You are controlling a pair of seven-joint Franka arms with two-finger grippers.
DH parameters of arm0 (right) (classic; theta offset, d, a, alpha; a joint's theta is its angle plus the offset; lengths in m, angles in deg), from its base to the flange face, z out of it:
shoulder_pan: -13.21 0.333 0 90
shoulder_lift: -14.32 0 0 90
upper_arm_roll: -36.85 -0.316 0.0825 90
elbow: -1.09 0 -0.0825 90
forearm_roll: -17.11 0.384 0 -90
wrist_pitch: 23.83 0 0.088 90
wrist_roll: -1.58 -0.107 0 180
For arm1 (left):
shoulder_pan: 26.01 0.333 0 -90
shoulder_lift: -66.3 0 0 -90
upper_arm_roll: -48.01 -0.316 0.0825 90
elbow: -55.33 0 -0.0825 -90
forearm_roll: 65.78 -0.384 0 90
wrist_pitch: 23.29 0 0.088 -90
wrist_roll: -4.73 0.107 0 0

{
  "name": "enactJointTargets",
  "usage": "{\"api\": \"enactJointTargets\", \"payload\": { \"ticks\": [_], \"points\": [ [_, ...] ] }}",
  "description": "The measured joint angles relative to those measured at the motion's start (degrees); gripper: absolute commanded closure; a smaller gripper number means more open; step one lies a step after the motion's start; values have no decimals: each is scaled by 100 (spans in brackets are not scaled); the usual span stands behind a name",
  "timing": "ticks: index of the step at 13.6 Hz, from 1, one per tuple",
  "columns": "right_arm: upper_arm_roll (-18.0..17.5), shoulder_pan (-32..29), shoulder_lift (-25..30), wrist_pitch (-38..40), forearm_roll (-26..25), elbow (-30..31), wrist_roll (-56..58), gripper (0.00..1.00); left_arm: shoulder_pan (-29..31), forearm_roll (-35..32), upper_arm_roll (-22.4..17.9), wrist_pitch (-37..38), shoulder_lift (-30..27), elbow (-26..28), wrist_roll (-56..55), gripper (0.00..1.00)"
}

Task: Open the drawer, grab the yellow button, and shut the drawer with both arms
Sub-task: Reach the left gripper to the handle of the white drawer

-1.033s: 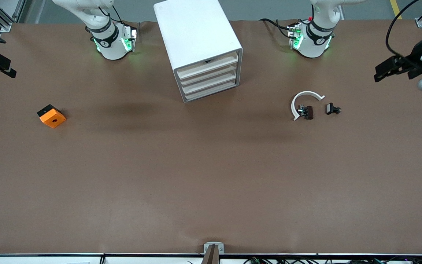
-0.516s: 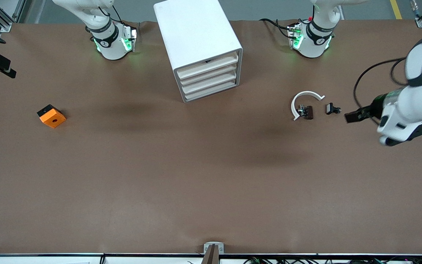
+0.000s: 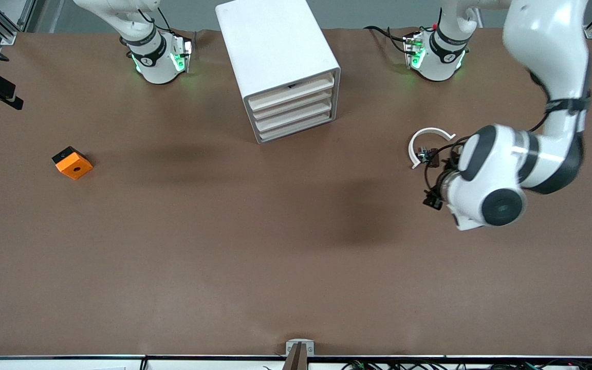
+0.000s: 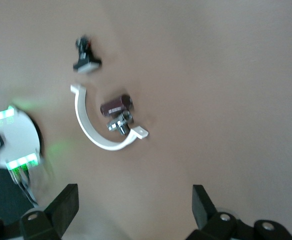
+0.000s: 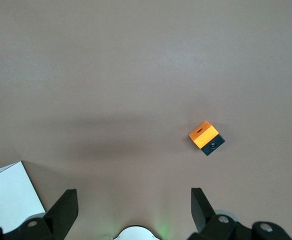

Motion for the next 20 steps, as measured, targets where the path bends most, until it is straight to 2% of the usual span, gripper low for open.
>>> {"api": "enactJointTargets", "payload": {
  "ticks": [2,5,10,13,17,19,20],
  "points": [
    [0,0,0,-1,0,0,0,0,-181,232,1,-2,337,-43,-646,0],
    [0,0,0,-17,0,0,0,0,-530,961,6,-94,695,-86,-1783,0],
    [0,3,0,-59,0,2,0,0,-1370,2463,22,-261,821,-251,-4040,0],
    [0,4,0,-67,0,2,0,0,-1510,3195,18,-128,823,-273,-4633,0],
    [0,4,0,-69,0,3,0,0,-1483,4017,-16,516,853,-267,-5268,0],
    [0,4,0,-69,0,3,0,0,-1560,4320,-7,829,930,-260,-5387,12],
    [0,4,0,-69,0,3,0,0,-1626,4427,-2,926,980,-247,-5402,14]
  ]
}}
